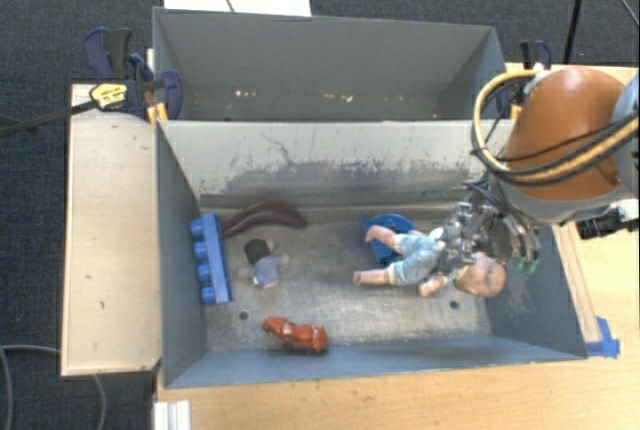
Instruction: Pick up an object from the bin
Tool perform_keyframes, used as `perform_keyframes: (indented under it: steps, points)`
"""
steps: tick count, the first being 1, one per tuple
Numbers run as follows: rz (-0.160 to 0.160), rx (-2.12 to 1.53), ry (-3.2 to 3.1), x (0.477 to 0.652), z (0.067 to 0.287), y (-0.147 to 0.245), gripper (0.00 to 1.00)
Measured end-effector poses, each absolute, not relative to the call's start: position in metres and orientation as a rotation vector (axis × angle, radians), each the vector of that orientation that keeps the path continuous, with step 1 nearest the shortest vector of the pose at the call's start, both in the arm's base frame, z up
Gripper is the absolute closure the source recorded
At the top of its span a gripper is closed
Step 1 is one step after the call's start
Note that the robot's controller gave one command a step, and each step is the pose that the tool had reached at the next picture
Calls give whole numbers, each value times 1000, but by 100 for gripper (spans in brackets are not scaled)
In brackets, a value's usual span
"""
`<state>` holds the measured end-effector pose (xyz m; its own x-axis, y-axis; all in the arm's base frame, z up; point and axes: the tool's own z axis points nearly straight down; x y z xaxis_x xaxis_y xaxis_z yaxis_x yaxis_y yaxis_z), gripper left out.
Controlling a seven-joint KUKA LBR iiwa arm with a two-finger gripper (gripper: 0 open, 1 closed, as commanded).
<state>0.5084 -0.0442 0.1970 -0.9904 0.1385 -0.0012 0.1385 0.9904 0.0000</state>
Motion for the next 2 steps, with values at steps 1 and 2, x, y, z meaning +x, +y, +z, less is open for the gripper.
perform_keyframes:
  steps: [1,2]
  points:
    - [0,217,3133,508,197,-44,100]
    - [0,198,3138,504,231,-40,100]
